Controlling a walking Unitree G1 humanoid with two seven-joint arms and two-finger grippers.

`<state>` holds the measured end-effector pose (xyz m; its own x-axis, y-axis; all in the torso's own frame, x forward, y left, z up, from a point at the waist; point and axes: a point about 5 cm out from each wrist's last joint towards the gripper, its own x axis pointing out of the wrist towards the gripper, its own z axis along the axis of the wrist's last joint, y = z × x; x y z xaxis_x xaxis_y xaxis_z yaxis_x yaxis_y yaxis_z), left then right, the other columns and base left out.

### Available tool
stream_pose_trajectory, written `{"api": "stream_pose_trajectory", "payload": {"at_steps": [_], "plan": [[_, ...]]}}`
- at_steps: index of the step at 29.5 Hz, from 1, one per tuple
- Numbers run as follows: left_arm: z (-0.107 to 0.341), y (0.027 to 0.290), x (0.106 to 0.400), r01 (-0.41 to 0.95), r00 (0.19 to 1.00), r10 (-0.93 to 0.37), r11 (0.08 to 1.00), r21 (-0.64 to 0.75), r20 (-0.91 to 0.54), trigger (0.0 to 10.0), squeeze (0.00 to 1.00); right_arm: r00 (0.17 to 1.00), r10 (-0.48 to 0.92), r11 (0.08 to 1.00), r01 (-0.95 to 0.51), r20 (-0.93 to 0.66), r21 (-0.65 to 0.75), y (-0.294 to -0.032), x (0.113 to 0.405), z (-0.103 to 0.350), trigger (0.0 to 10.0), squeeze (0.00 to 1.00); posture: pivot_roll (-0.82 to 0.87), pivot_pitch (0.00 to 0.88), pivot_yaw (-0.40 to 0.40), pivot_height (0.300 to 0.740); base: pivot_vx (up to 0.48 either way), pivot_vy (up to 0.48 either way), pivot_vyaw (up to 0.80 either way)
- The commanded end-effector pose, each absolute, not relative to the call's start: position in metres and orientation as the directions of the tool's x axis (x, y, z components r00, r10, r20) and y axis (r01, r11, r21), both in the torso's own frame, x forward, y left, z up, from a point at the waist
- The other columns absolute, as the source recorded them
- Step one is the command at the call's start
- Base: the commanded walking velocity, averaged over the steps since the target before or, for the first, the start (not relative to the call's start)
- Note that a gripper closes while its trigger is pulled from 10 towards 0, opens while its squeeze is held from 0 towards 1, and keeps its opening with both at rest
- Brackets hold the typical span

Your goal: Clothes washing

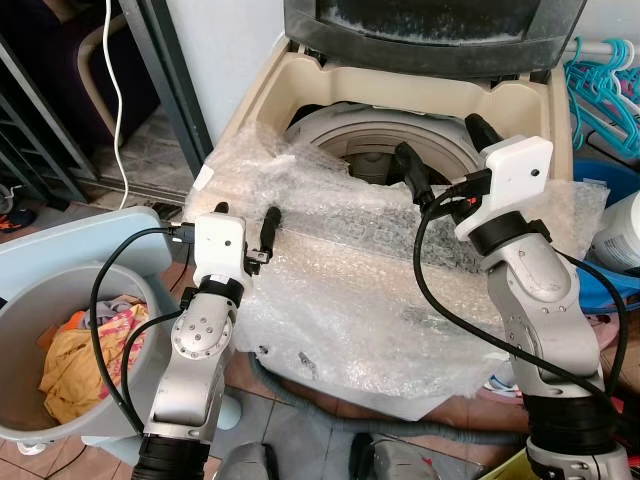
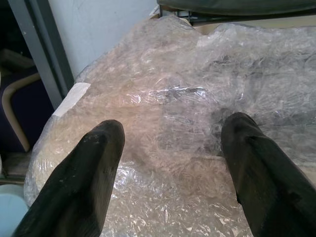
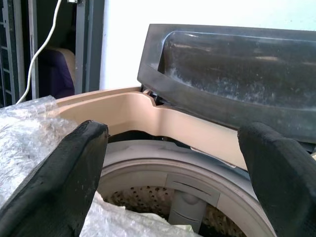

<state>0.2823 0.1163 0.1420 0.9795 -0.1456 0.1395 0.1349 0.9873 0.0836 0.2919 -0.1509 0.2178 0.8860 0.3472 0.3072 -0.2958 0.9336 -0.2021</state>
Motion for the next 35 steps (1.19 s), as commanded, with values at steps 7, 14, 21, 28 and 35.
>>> {"api": "stream_pose_trajectory", "payload": {"at_steps": [7, 14, 21, 28, 35], "plan": [[0.129, 0.121, 0.279, 0.119, 0.989, -0.126, 0.989, 0.085, 0.080, 10.0, 0.00, 0.878, 0.361, 0.930, -0.313, 0.314, -0.194, -0.146, 0.290, 0.222, 10.0, 0.00, -0.09, 0.087, 0.022, 0.740, -0.318, 0.000, 0.00], [0.130, 0.122, 0.281, 0.103, 0.990, -0.110, 0.992, 0.079, 0.093, 10.0, 0.00, 0.876, 0.357, 0.932, -0.308, 0.324, -0.193, -0.148, 0.292, 0.226, 10.0, 0.00, -0.10, 0.096, 0.025, 0.740, -0.039, 0.000, 0.34], [0.127, 0.124, 0.281, 0.075, 0.996, -0.077, 0.996, 0.047, 0.052, 10.0, 0.00, 0.887, 0.339, 0.940, -0.308, 0.313, -0.144, -0.143, 0.292, 0.222, 10.0, 0.00, -0.10, 0.110, 0.033, 0.740, 0.000, 0.069, 0.49], [0.122, 0.129, 0.280, 0.063, 0.997, -0.066, 0.996, 0.060, 0.037, 10.0, 0.00, 0.907, 0.319, 0.948, -0.307, 0.274, -0.088, -0.130, 0.287, 0.199, 10.0, 0.00, -0.08, 0.128, 0.040, 0.740, 0.000, 0.480, 0.00], [0.112, 0.143, 0.277, -0.001, 1.000, 0.000, 0.995, 0.100, 0.007, 10.0, 0.00, 0.933, 0.282, 0.959, -0.276, 0.223, -0.061, -0.125, 0.279, 0.175, 10.0, 0.00, -0.06, 0.139, 0.044, 0.740, 0.000, 0.480, 0.00]]}}
